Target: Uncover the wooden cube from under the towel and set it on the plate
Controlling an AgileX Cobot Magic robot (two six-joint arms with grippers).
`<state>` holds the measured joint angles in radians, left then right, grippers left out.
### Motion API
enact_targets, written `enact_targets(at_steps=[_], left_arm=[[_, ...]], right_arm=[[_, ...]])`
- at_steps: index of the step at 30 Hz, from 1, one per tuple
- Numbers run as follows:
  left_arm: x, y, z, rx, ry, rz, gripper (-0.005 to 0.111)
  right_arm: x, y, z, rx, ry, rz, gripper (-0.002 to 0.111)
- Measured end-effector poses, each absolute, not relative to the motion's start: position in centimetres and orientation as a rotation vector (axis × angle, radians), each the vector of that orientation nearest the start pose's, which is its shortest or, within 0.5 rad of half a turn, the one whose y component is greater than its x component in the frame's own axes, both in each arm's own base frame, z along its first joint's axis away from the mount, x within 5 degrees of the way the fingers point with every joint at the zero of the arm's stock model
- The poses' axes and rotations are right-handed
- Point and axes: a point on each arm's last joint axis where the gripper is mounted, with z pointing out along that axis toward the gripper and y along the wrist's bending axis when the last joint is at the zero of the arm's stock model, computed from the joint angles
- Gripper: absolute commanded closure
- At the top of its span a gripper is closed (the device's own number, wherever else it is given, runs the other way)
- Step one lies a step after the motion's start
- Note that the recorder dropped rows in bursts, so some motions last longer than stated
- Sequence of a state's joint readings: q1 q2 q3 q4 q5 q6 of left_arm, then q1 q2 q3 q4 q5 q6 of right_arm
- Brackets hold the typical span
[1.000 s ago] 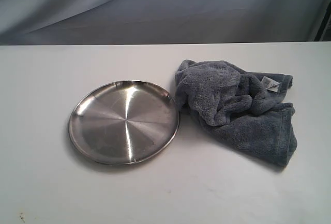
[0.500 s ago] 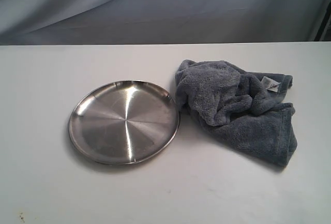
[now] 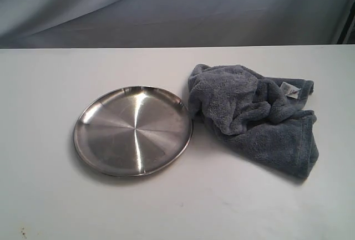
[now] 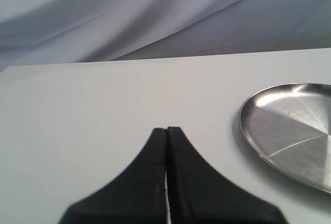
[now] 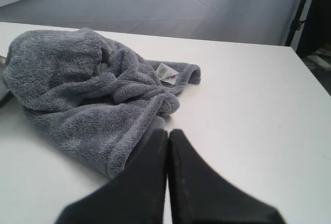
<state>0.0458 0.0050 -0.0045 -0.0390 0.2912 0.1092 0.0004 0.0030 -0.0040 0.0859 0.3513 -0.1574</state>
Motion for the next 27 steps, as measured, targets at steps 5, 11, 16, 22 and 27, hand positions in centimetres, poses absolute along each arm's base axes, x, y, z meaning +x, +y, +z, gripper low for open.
enact_targets(at_steps=[5, 11, 16, 22, 27], left_arm=[[5.5, 0.1, 18.8, 0.031, 1.775, 0.075, 0.107], [5.5, 0.1, 18.8, 0.031, 1.775, 0.075, 0.107], [5.5, 0.1, 18.8, 0.031, 1.775, 0.075, 0.107], [5.5, 0.1, 18.8, 0.031, 1.775, 0.075, 0.107], [5.5, 0.1, 18.8, 0.031, 1.775, 0.075, 0.107]], right_arm=[[5.5, 0.2, 19.0, -0.083, 1.754, -0.034, 0.108], [5.5, -0.1, 22.1, -0.046, 1.413, -0.063, 0.108], [5.4, -0.1, 22.7, -0.038, 1.338, -0.069, 0.108], [5.2, -0.2, 23.6, 0.006, 1.239, -0.03, 0.108], [4.9, -0.3, 24.2, 0.243, 1.147, 0.307, 0.108]])
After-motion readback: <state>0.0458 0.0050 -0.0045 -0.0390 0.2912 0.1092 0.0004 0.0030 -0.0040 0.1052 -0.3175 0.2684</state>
